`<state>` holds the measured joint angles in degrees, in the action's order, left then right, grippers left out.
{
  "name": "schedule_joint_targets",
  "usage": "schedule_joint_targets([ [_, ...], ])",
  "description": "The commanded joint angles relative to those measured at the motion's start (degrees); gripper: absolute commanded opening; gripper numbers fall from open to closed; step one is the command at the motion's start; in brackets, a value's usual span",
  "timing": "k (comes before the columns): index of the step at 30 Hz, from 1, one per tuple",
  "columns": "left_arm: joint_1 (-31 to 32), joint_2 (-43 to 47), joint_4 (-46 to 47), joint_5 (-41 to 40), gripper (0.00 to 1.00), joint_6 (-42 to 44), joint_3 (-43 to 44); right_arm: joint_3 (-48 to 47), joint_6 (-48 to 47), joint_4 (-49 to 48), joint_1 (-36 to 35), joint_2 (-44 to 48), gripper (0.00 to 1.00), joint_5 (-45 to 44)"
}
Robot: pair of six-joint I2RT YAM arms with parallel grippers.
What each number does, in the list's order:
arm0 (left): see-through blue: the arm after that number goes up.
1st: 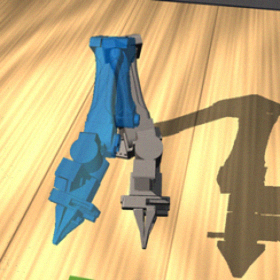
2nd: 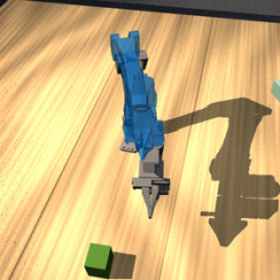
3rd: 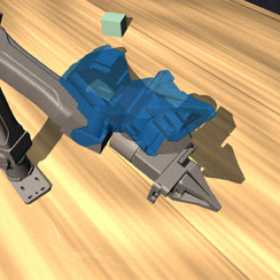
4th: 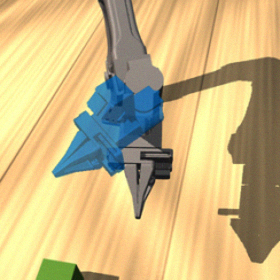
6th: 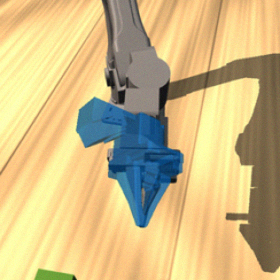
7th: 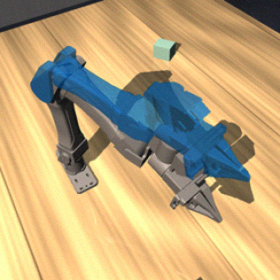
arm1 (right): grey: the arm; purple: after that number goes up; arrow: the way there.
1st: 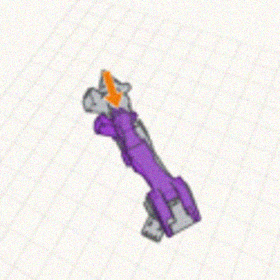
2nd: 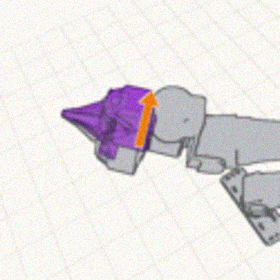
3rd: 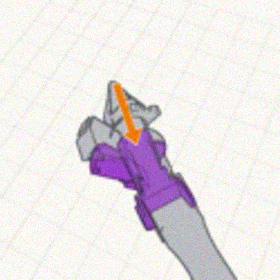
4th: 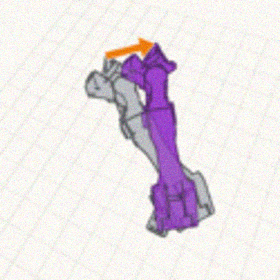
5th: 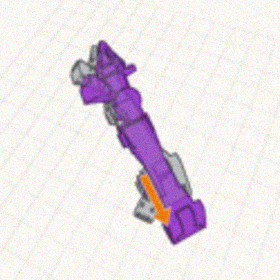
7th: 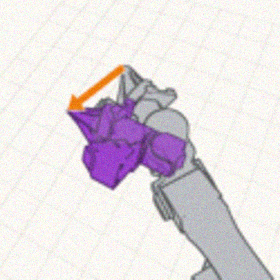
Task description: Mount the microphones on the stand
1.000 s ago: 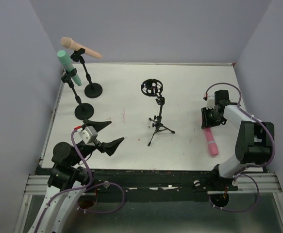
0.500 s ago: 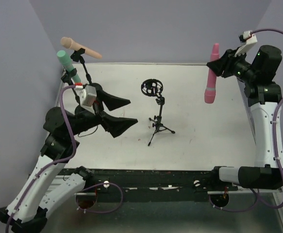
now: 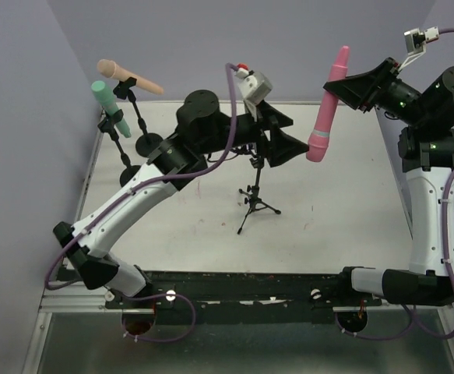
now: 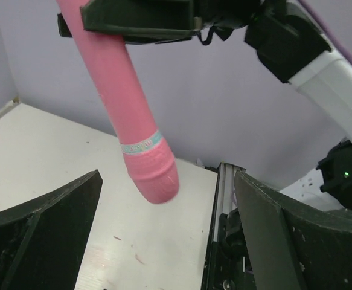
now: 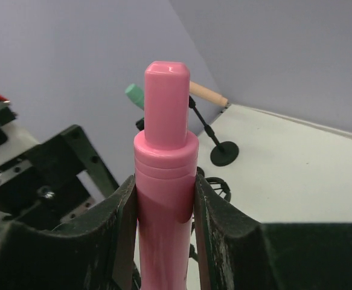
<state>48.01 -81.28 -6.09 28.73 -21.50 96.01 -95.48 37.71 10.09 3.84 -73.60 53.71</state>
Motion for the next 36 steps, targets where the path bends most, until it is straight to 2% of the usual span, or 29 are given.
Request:
schedule_joint_targets([
  [1,2.4,-7.0,0.2,-3.7,0.98,-0.5,8.3,2.5,10.9,-8.8,0.2,2.1,0.17,5.3],
  [6,3.1,-11.0,4.1,-3.9,0.98,-5.6,10.2,5.1,13.2,-12.5,0.2,2.8,0.17,6.2],
  [14,3.8,-13.8,8.4,-5.5,0.89,-10.1,10.6,7.2,15.9,-15.6,0.3,3.2,0.17,7.3],
  [24,4.2,-19.3,3.6,-7.9,0.74,-13.0,17.0,8.4,16.9,-17.6,0.3,3.5,0.17,7.8],
  [28,4.3,-20.1,3.1,-6.6,0.62,-13.8,18.0,8.5,16.3,-17.6,0.2,3.6,0.17,7.7],
  [29,4.3,-20.1,2.7,-6.2,0.57,-13.8,18.2,8.5,16.2,-17.6,0.2,3.6,0.17,7.7],
  [30,4.3,-20.1,2.5,-6.1,0.45,-13.8,18.3,8.4,15.9,-17.5,0.3,3.6,0.17,7.7],
  [34,4.3,-19.5,1.7,-5.4,0.18,-13.4,18.4,8.5,14.8,-17.3,0.2,3.6,0.2,8.3],
  [36,4.2,-19.0,0.9,-4.8,0.11,-13.4,18.7,8.5,13.3,-16.9,0.2,3.9,0.25,8.9],
])
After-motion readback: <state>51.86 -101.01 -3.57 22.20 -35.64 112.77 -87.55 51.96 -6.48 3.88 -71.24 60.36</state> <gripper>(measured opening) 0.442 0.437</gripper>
